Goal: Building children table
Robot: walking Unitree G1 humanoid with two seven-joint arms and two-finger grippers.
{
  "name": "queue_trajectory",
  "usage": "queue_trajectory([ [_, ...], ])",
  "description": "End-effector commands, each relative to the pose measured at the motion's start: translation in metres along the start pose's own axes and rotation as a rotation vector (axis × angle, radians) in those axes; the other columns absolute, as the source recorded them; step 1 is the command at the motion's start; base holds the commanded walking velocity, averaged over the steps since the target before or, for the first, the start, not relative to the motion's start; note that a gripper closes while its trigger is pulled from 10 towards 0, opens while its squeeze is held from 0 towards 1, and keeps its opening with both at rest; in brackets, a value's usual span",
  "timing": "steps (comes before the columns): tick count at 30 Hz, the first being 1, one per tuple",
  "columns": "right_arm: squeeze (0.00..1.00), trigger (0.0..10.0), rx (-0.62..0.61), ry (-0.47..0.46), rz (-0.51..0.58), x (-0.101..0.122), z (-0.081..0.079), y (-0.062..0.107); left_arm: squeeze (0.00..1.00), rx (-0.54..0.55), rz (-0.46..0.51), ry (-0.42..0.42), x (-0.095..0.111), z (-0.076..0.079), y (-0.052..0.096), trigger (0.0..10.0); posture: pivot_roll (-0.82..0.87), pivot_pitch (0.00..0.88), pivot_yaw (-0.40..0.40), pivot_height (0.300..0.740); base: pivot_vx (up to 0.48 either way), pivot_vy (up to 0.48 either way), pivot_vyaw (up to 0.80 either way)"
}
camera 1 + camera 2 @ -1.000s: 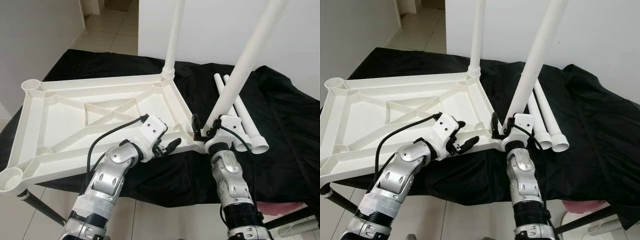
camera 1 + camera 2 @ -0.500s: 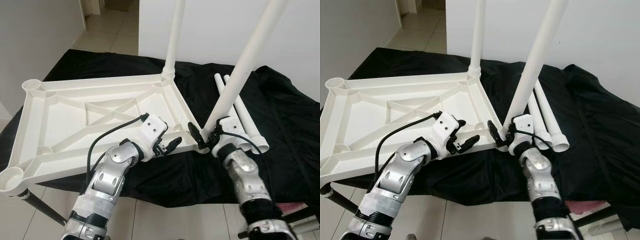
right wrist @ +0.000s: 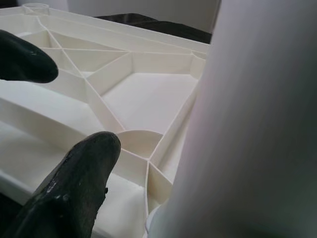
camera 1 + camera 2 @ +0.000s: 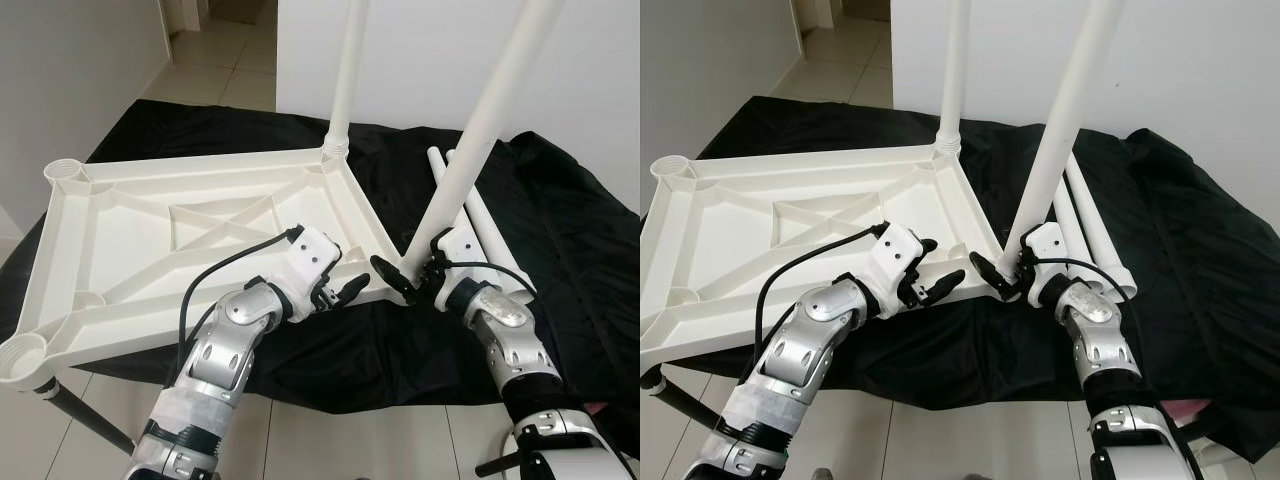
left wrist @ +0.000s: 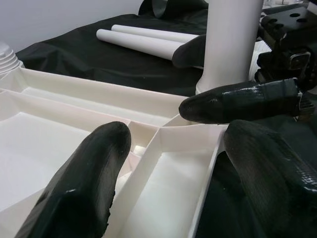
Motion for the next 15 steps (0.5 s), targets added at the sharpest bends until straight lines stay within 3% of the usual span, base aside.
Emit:
queue_trajectory([
  [1, 0.00, 10.0, 0.012, 0.011, -0.012, 0.000, 0.002, 0.000, 0.00, 0.062, -0.025, -0.006, -0.002, -0.006, -0.002, 10.0, 0.00, 0.000, -0.063, 0.740, 0.000, 0.000, 0.00],
  [2, 0.00, 4.3, 0.024, 0.011, -0.018, 0.000, 0.005, -0.001, 0.00, 0.060, -0.028, -0.008, -0.003, -0.005, -0.002, 10.0, 0.00, 0.000, -0.063, 0.740, 0.000, 0.000, 0.00],
  [3, 0.00, 4.3, 0.024, 0.011, -0.018, 0.000, 0.005, -0.001, 0.00, 0.060, -0.028, -0.008, -0.003, -0.005, -0.002, 10.0, 0.00, 0.000, -0.063, 0.740, 0.000, 0.000, 0.00],
  [4, 0.00, 0.0, 0.027, 0.008, -0.022, -0.001, 0.006, -0.001, 0.00, 0.060, -0.030, -0.010, -0.003, -0.005, -0.002, 10.0, 0.01, 0.000, -0.064, 0.740, 0.000, 0.000, 0.00],
  [15, 0.00, 0.0, 0.018, -0.046, -0.031, -0.010, 0.011, 0.007, 0.00, 0.071, -0.035, -0.012, -0.004, -0.007, -0.001, 10.0, 0.01, 0.000, -0.071, 0.740, 0.000, 0.000, 0.00],
])
Point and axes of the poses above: a point about 5 cm out from each wrist's last joint towards the gripper, its own y axis pointing back from the gripper into the wrist, its own x axis along the axis of the wrist's last joint, z = x × y, the point moved 6 cm from there along -y, pointing out of the wrist towards the gripper, and after that the axes turned 15 degrees about -y, right-handed, at the moved point
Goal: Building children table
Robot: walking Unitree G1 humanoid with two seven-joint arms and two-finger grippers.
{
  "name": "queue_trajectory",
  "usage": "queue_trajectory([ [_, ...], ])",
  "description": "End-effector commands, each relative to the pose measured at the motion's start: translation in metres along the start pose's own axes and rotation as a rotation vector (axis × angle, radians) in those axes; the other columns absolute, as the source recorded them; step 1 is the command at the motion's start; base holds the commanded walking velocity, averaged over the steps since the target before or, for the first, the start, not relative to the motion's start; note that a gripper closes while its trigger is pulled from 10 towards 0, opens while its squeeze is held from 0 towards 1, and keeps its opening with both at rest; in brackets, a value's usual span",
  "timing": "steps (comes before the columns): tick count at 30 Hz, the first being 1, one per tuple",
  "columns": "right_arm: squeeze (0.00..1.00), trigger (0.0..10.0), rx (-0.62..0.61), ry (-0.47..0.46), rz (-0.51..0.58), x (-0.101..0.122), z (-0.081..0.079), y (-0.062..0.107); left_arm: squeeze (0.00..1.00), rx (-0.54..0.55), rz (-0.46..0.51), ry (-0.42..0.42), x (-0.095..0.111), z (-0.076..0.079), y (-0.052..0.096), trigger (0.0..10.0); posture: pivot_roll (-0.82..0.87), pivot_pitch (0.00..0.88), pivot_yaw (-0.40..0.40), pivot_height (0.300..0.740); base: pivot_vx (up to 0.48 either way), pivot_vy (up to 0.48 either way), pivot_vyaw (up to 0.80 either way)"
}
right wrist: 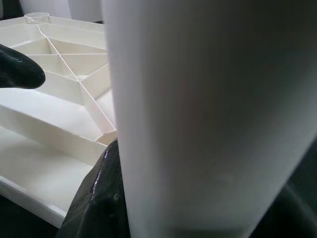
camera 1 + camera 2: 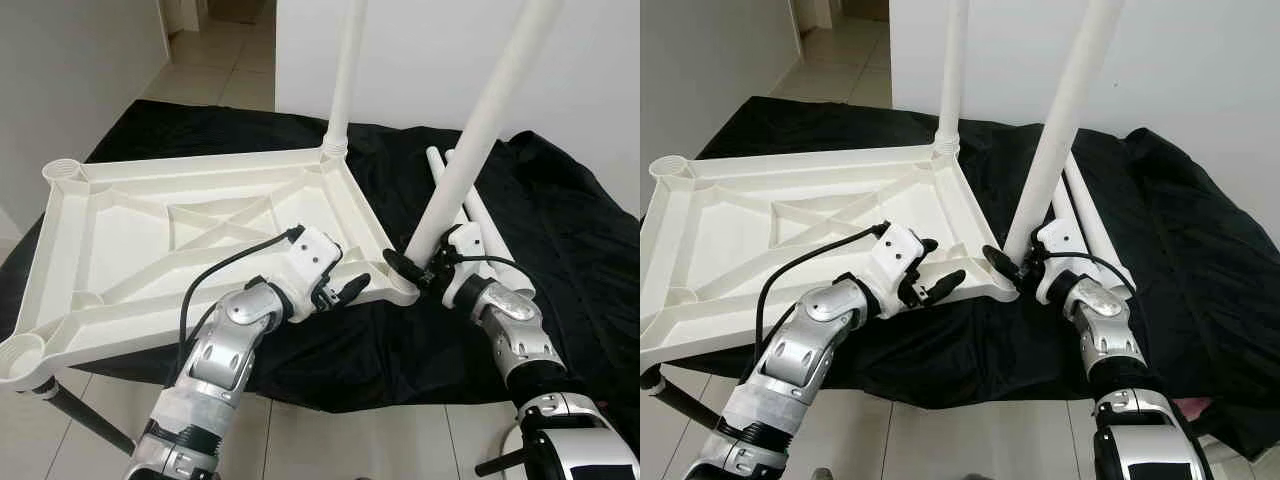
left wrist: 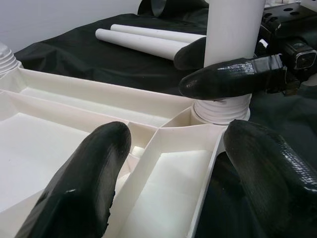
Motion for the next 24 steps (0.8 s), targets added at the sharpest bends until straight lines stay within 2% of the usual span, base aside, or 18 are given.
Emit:
queue_trajectory([
  [1, 0.00, 0.0, -0.008, -0.004, -0.032, -0.010, 0.003, 0.006, 0.00, 0.072, -0.032, -0.008, -0.004, -0.008, -0.001, 10.0, 0.01, 0.000, -0.071, 0.740, 0.000, 0.000, 0.00],
  [3, 0.00, 0.0, -0.014, -0.018, -0.024, -0.010, 0.003, 0.006, 0.00, 0.073, -0.032, -0.005, -0.004, -0.008, -0.001, 10.0, 0.01, 0.000, -0.071, 0.740, 0.000, 0.000, 0.00],
  [4, 0.00, 10.0, -0.037, -0.042, -0.001, -0.009, 0.004, 0.006, 0.00, 0.075, -0.033, -0.003, -0.004, -0.008, -0.001, 10.0, 0.01, 0.000, -0.073, 0.740, 0.000, 0.000, 0.00],
  [7, 0.00, 10.0, -0.063, -0.062, 0.022, -0.007, 0.003, 0.004, 0.00, 0.076, -0.033, -0.003, -0.004, -0.008, -0.001, 10.0, 0.01, 0.000, -0.073, 0.740, 0.000, 0.000, 0.00],
  [10, 0.00, 10.0, -0.086, -0.120, 0.072, -0.001, 0.000, 0.000, 0.00, 0.078, -0.032, -0.005, -0.004, -0.009, -0.001, 10.0, 0.01, 0.000, -0.073, 0.740, 0.000, 0.000, 0.00],
  [13, 0.00, 10.0, -0.254, -0.129, 0.100, 0.001, 0.007, -0.008, 0.00, 0.080, -0.029, -0.006, -0.002, -0.010, 0.000, 10.0, 0.01, 0.000, -0.072, 0.740, 0.000, 0.000, 0.00],
  [17, 0.00, 10.0, -0.342, -0.133, 0.121, 0.001, 0.006, -0.010, 0.00, 0.082, -0.029, -0.006, -0.002, -0.011, 0.000, 10.0, 0.01, 0.000, -0.070, 0.740, 0.000, 0.000, 0.00],
  [20, 0.00, 10.0, -0.463, -0.162, 0.132, -0.005, 0.010, -0.008, 0.00, 0.081, -0.030, -0.007, -0.002, -0.011, 0.001, 10.0, 0.01, 0.000, -0.070, 0.740, 0.000, 0.000, 0.00],
  [21, 0.00, 10.0, -0.463, -0.162, 0.132, -0.005, 0.010, -0.008, 0.00, 0.081, -0.030, -0.007, -0.002, -0.011, 0.001, 10.0, 0.01, 0.000, -0.070, 0.740, 0.000, 0.000, 0.00],
  [23, 0.00, 10.0, -0.598, -0.159, 0.127, -0.011, 0.018, -0.001, 0.00, 0.081, -0.030, -0.008, -0.002, -0.011, 0.001, 10.0, 0.01, 0.000, -0.070, 0.740, 0.000, 0.000, 0.00],
  [24, 0.00, 10.0, -0.598, -0.159, 0.127, -0.011, 0.018, -0.001, 0.00, 0.081, -0.030, -0.008, -0.002, -0.011, 0.001, 10.0, 0.01, 0.000, -0.070, 0.740, 0.000, 0.000, 0.00],
])
Point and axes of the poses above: a point about 5 cm out from each wrist's last joint towards the gripper, its own y axis pointing back from the gripper into the wrist, its own x axis along the axis of the wrist's last joint, z = x × y, the point moved 6 cm from there along -y, pointing out of the wrist towards the gripper, and after that the axes turned 15 degrees about -y, right-handed, at the moved point
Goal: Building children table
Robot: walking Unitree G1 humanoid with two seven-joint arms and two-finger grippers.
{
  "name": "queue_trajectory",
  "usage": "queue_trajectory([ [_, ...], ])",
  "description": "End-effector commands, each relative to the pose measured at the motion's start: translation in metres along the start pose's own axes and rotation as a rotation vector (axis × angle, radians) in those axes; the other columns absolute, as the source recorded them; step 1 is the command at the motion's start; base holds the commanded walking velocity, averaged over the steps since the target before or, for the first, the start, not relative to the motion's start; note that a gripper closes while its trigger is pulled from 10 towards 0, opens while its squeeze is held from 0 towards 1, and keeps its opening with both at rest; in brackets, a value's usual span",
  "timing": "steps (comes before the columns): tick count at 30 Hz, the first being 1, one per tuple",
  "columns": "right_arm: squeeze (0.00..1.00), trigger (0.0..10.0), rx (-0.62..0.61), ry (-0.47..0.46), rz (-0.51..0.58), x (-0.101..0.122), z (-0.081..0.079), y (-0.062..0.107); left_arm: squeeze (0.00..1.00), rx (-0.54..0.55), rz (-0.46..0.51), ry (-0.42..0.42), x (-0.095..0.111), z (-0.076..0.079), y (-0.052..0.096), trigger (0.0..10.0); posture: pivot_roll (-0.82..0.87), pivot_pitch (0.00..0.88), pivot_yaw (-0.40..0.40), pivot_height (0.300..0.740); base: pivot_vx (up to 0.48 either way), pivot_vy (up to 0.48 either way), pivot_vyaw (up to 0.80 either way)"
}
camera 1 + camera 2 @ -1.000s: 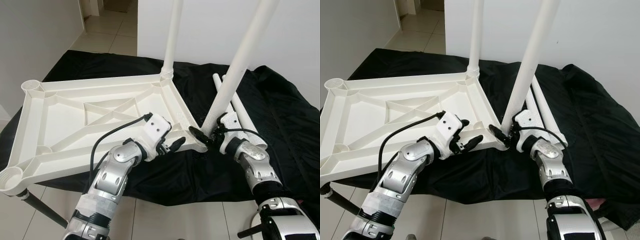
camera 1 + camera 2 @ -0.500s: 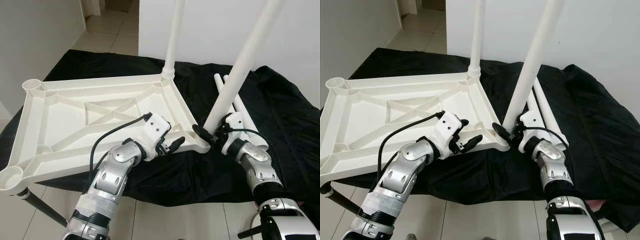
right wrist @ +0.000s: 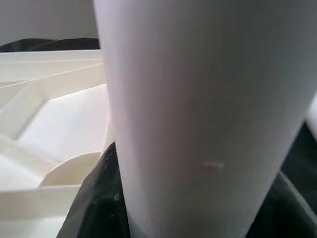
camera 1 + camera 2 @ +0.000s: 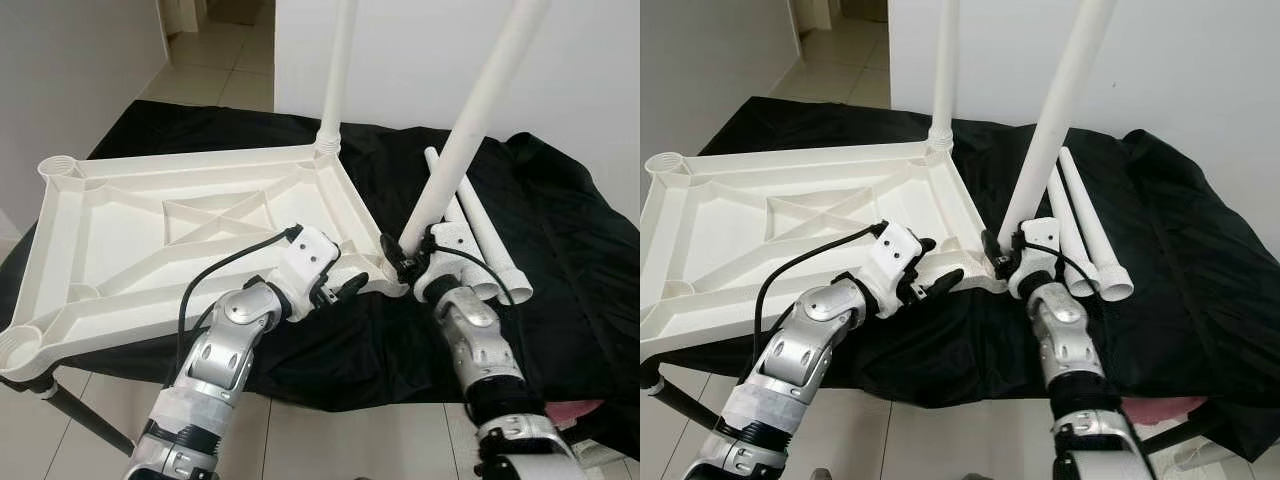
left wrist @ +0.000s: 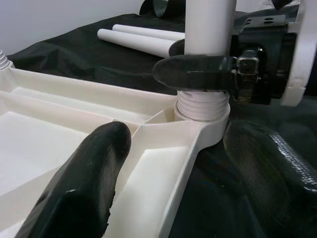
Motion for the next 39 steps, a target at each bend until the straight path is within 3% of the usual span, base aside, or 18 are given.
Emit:
queue_trajectory([
  [1, 0.00, 10.0, -0.183, 0.009, -0.030, -0.012, 0.028, 0.009, 0.00, 0.075, -0.025, -0.012, -0.001, -0.009, 0.000, 10.0, 0.01, 0.000, -0.068, 0.740, 0.000, 0.000, 0.00],
  [2, 0.00, 10.0, -0.322, 0.013, -0.010, -0.012, 0.039, 0.016, 0.00, 0.075, -0.025, -0.012, 0.000, -0.009, 0.000, 10.0, 0.01, 0.000, -0.069, 0.740, 0.000, 0.000, 0.00],
  [4, 0.00, 10.0, -0.415, 0.015, 0.003, -0.012, 0.047, 0.022, 0.00, 0.075, -0.024, -0.012, 0.000, -0.009, 0.000, 10.0, 0.01, 0.000, -0.069, 0.740, 0.000, 0.000, 0.00],
  [6, 0.00, 10.0, -0.415, 0.015, 0.003, -0.012, 0.047, 0.022, 0.00, 0.075, -0.024, -0.012, 0.000, -0.009, 0.000, 10.0, 0.01, 0.000, -0.069, 0.740, 0.000, 0.000, 0.00],
  [7, 0.00, 10.0, -0.489, -0.002, 0.018, -0.014, 0.049, 0.029, 0.00, 0.076, -0.023, -0.012, 0.000, -0.009, -0.001, 10.0, 0.02, 0.000, -0.071, 0.740, 0.000, 0.000, 0.00],
  [11, 0.00, 10.0, -0.484, -0.020, 0.063, -0.009, 0.034, 0.032, 0.00, 0.079, -0.023, -0.010, 0.001, -0.009, -0.001, 10.0, 0.01, 0.000, -0.073, 0.740, 0.000, 0.000, 0.00],
  [15, 0.00, 10.0, -0.456, -0.020, 0.082, -0.004, 0.031, 0.030, 0.00, 0.079, -0.023, -0.008, 0.001, -0.008, -0.001, 10.0, 0.01, 0.000, -0.076, 0.740, 0.000, 0.000, 0.00],
  [17, 0.05, 10.0, -0.434, -0.018, 0.098, -0.001, 0.028, 0.029, 0.00, 0.080, -0.024, -0.007, 0.000, -0.008, -0.001, 10.0, 0.01, 0.000, -0.076, 0.740, 0.000, 0.000, 0.00],
  [18, 1.00, 10.0, -0.413, -0.015, 0.117, 0.003, 0.025, 0.028, 0.00, 0.083, -0.024, -0.003, 0.000, -0.008, -0.001, 10.0, 0.01, 0.000, -0.076, 0.740, 0.000, 0.000, 0.00],
  [26, 1.00, 10.0, -0.299, -0.064, 0.180, 0.020, 0.013, 0.025, 0.00, 0.085, -0.025, 0.000, 0.000, -0.008, 0.000, 10.0, 0.01, 0.000, -0.078, 0.740, 0.000, 0.000, 0.00],
  [27, 0.00, 10.0, -0.269, -0.089, 0.190, 0.025, 0.013, 0.025, 0.00, 0.084, -0.027, 0.001, 0.000, -0.007, 0.000, 10.0, 0.01, 0.000, -0.079, 0.740, 0.000, 0.000, 0.00],
  [30, 0.00, 10.0, -0.256, -0.206, 0.216, 0.034, 0.019, 0.024, 0.00, 0.082, -0.027, 0.003, 0.000, -0.006, 0.000, 10.0, 0.01, 0.000, -0.079, 0.740, 0.000, 0.000, 0.00],
  [33, 0.00, 10.0, -0.252, -0.245, 0.223, 0.037, 0.021, 0.024, 0.00, 0.081, -0.027, 0.004, 0.000, -0.006, -0.001, 10.0, 0.01, 0.000, -0.079, 0.740, 0.000, 0.000, 0.00],
  [34, 0.00, 10.0, -0.251, -0.329, 0.233, 0.040, 0.023, 0.023, 0.00, 0.080, -0.025, 0.005, 0.000, -0.005, -0.001, 10.0, 0.00, 0.000, -0.079, 0.740, 0.000, 0.000, 0.00],
  [35, 0.00, 10.0, -0.251, -0.329, 0.233, 0.040, 0.023, 0.023, 0.00, 0.080, -0.025, 0.005, 0.000, -0.005, -0.001, 10.0, 0.00, 0.000, -0.079, 0.740, 0.000, 0.000, 0.00],
  [36, 0.00, 10.0, -0.254, -0.406, 0.248, 0.043, 0.025, 0.023, 0.00, 0.080, -0.023, 0.005, 0.000, -0.005, -0.002, 10.0, 0.00, 0.000, -0.082, 0.740, 0.000, 0.000, 0.00],
  [38, 0.00, 10.0, -0.254, -0.406, 0.248, 0.043, 0.025, 0.023, 0.00, 0.080, -0.023, 0.005, 0.000, -0.005, -0.002, 10.0, 0.00, 0.000, -0.082, 0.740, 0.000, 0.000, 0.00],
  [39, 0.00, 10.0, -0.264, -0.463, 0.255, 0.043, 0.027, 0.023, 0.00, 0.080, -0.023, 0.004, 0.001, -0.005, -0.003, 10.0, 0.01, 0.000, -0.084, 0.740, 0.000, 0.000, 0.00],
])
Point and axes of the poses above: a point about 5 cm out from each wrist's last joint towards the gripper, its own y axis pointing back from the gripper into the wrist, its own x axis along the axis of the wrist's last joint, z = x × y, the point moved 6 cm from there along -y, pointing out of the wrist towards the gripper, and after that the axes turned 15 degrees about -y, right-handed, at the moved point
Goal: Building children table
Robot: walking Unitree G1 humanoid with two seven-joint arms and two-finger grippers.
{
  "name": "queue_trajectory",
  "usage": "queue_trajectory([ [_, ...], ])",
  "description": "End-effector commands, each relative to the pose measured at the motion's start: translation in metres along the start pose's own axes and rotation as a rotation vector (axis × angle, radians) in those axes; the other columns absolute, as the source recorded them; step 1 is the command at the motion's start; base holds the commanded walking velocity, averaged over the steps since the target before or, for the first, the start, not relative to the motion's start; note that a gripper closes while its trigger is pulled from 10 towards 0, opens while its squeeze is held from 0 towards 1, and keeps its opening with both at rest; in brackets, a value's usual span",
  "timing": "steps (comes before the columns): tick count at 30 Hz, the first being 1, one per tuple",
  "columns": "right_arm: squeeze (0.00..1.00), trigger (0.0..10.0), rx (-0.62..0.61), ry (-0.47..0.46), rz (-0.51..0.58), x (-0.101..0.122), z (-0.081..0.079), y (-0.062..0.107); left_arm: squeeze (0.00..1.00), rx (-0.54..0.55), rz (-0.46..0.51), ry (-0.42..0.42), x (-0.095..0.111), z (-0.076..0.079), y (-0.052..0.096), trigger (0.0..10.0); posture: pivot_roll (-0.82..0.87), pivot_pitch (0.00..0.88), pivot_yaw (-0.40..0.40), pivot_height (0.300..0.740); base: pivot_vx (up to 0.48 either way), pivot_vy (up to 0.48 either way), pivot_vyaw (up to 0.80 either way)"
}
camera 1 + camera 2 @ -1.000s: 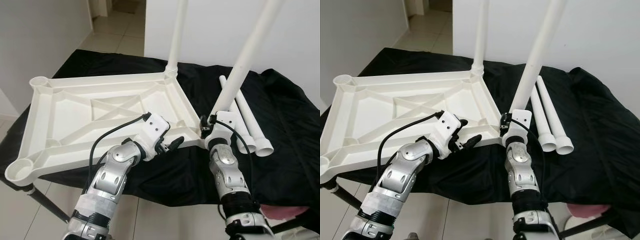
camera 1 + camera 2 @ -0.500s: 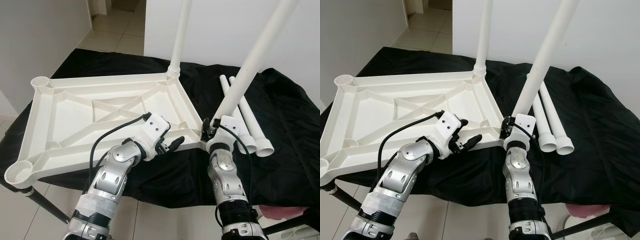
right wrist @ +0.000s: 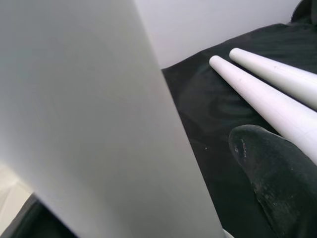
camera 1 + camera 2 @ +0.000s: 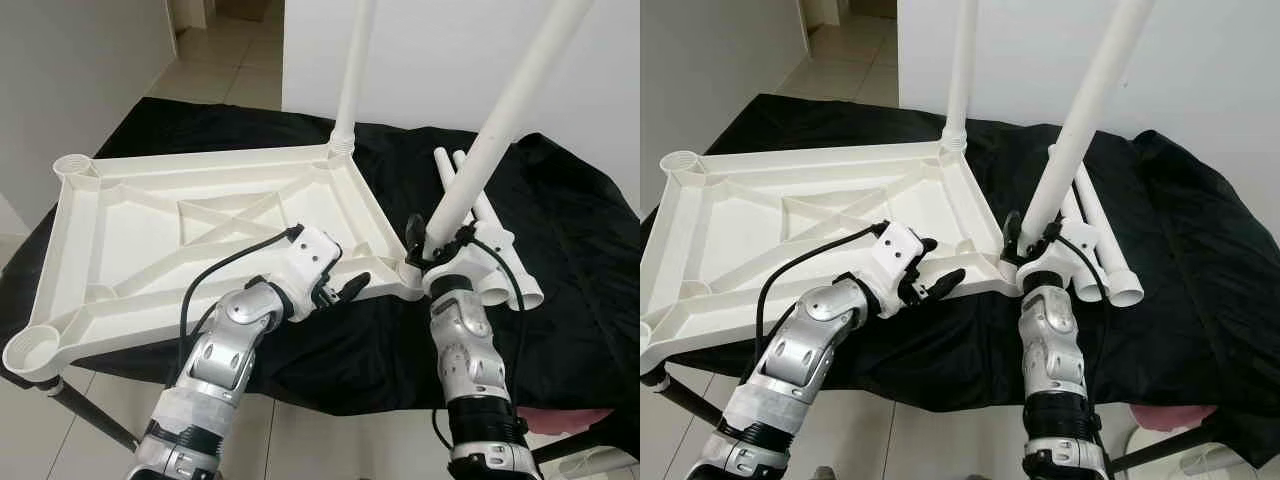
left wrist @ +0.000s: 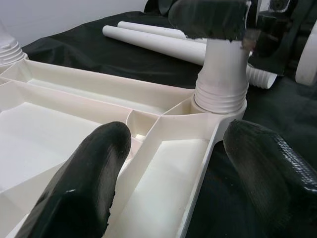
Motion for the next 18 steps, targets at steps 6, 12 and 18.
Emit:
queue_trajectory([
  [6, 0.00, 10.0, -0.018, -0.064, 0.043, 0.015, 0.006, -0.005, 0.00, 0.084, -0.027, -0.009, -0.001, -0.008, -0.002, 10.0, 0.01, 0.000, -0.082, 0.740, 0.000, 0.000, 0.00],
  [12, 0.00, 10.0, 0.253, 0.413, -0.044, -0.010, -0.034, -0.001, 0.00, 0.084, -0.027, -0.012, -0.001, -0.009, -0.003, 10.0, 0.01, 0.000, -0.076, 0.740, 0.000, 0.000, 0.00],
  [18, 0.00, 10.0, 0.354, 0.510, -0.105, -0.027, -0.043, 0.003, 0.00, 0.079, -0.027, -0.015, 0.000, -0.008, -0.002, 10.0, 0.01, 0.000, -0.073, 0.740, 0.000, 0.000, 0.00],
])
Point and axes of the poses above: a point about 5 cm out from each wrist's last joint towards the gripper, its own y axis pointing back from the gripper into the wrist, its own x axis along the axis of the wrist's last joint, z = x × y, the point moved 6 cm from there along -y, pointing out of the wrist towards the gripper, and after that the axes turned 15 degrees about -y, right-handed, at the moved point
